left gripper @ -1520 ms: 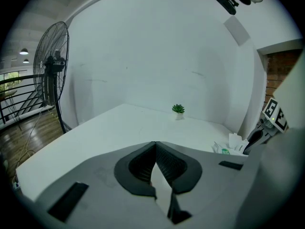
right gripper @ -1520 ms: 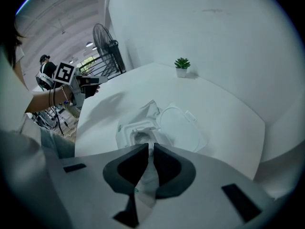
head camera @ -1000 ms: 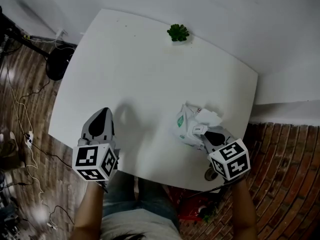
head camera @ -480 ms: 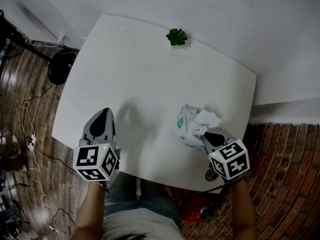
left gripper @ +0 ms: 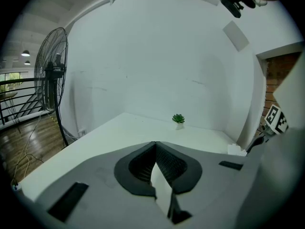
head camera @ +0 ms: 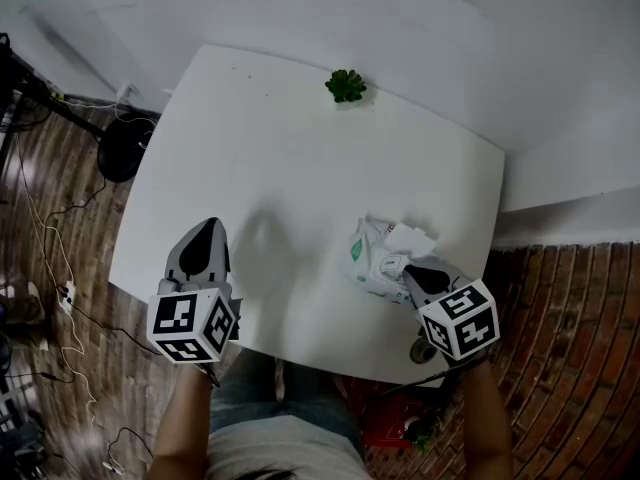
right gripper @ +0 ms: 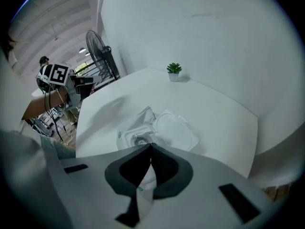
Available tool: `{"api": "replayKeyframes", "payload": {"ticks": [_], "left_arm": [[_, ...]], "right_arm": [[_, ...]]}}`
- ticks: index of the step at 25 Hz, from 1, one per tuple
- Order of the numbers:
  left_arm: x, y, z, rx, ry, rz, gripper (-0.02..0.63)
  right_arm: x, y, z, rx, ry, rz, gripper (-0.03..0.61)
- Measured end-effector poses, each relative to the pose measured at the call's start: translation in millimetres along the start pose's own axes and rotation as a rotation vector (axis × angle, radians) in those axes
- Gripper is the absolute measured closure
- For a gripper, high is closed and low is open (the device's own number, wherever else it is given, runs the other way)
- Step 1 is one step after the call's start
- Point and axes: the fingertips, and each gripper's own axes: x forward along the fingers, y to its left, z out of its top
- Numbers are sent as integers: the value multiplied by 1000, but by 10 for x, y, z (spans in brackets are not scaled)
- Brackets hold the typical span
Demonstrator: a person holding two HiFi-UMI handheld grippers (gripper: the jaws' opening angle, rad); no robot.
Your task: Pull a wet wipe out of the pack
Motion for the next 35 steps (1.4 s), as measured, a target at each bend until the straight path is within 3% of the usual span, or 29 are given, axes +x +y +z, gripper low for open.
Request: {"api": "replayKeyframes", "payload": {"ticks": [35], "left_arm": [[-250,-59,481,35,-94,-24,614]], "right_arm": [[-496,15,287,36,-115,-95,575]]}}
